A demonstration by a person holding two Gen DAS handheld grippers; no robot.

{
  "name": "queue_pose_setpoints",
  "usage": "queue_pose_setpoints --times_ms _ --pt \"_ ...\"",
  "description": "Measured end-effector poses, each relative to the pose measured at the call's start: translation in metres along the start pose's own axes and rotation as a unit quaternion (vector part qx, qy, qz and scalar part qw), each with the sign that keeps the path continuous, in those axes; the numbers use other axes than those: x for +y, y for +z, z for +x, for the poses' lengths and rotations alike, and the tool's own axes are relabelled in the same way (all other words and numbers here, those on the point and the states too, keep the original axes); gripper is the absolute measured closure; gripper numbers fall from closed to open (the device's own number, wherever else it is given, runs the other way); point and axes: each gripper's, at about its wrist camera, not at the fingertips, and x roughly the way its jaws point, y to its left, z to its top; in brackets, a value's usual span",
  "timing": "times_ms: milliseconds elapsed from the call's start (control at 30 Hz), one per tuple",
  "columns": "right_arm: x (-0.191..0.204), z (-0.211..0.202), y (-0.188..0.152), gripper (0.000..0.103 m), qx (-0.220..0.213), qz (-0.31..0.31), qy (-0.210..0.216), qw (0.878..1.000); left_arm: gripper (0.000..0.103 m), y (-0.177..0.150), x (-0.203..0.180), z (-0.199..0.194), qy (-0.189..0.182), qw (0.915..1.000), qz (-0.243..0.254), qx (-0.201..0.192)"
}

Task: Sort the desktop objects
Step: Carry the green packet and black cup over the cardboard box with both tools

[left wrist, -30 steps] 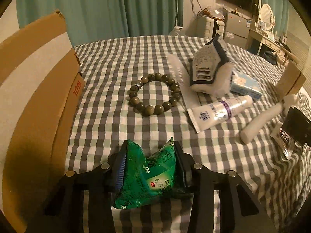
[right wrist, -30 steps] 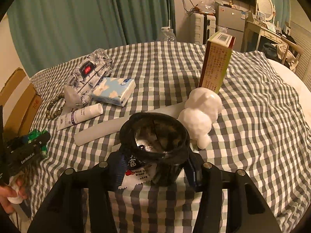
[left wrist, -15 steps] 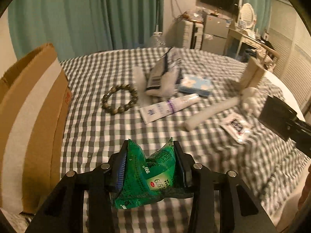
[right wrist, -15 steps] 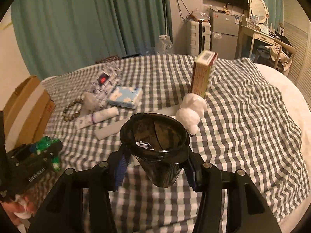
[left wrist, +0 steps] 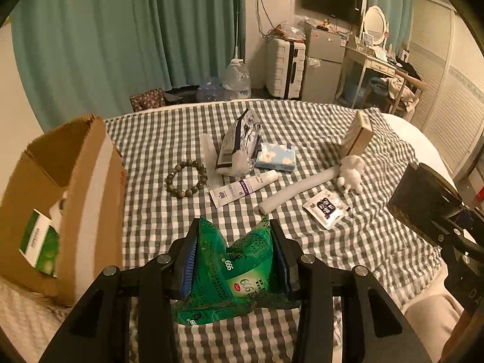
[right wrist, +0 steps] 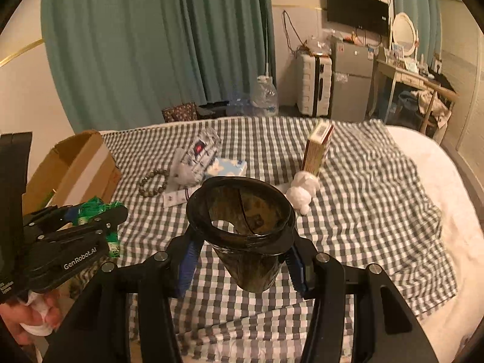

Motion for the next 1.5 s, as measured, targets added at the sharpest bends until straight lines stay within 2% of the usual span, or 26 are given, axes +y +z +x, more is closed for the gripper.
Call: queue_pose_setpoints --times_ms 167,467,833,1200,1367,1500 --pt "0.009 -0.026 0.013 0.052 -0.014 0.012 0.016 1.000 0.060 0.014 0.002 -0.026 0.008 0.9998 0.014 -0.008" --pt "0.043 -0.072 0.038 0.052 -0.054 -0.012 0.020 0.998 0.060 0.042 0.031 -0.067 0.013 0.9993 0.023 -0.027" --pt "0.092 -0.078 0.054 0.052 -0.049 -0.023 0.067 0.996 0.060 0.062 0.084 -0.091 0.046 0.9971 0.048 -0.037" --pt "0.166 -0.064 0.059 0.052 -0.032 -0.063 0.111 0.991 0.060 0.054 0.166 -0.103 0.052 0.9977 -0.016 -0.041" --pt "0.206 -0.051 0.059 0.052 -0.019 -0.083 0.133 0.987 0.060 0.043 0.212 -0.096 0.070 0.9954 -0.049 -0.042" --pt "0.241 -0.037 0.056 0.052 -0.006 -0.105 0.143 0.984 0.060 0.032 0.248 -0.081 0.070 0.9939 -0.079 -0.030"
